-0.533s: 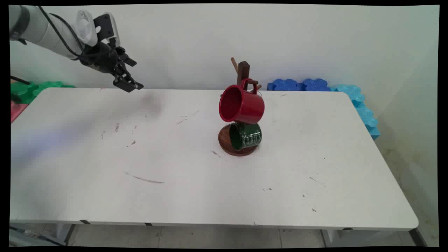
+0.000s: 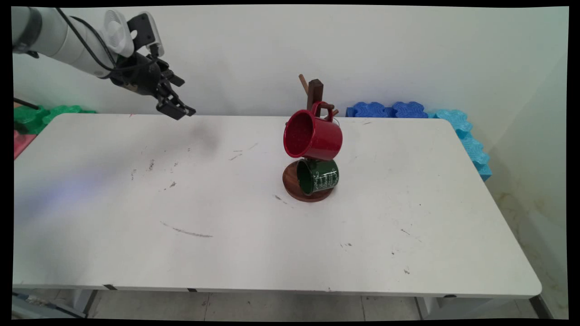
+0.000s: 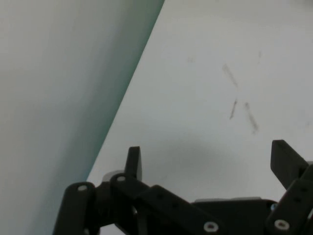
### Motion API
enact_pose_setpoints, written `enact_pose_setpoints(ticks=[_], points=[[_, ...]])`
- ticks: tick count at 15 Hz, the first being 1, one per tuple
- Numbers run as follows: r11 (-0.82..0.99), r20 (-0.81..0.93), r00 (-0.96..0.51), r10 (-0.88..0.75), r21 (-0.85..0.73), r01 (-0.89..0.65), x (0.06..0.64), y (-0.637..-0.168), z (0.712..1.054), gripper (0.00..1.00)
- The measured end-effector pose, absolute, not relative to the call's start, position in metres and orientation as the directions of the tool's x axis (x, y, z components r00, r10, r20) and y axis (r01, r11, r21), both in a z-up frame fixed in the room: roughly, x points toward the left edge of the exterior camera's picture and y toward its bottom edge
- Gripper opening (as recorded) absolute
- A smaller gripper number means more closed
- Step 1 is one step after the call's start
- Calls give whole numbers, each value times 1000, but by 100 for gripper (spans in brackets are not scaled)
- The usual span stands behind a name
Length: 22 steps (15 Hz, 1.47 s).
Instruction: Pick up the red mug from the rack
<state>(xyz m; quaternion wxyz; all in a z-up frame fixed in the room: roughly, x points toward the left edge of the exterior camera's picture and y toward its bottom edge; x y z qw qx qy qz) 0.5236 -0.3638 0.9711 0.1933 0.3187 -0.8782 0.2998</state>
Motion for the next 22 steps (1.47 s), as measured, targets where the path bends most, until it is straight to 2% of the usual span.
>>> enact_pose_setpoints(ticks=[22], points=[[574,726,-465,-507,-119,-810,369,-309,988,100]])
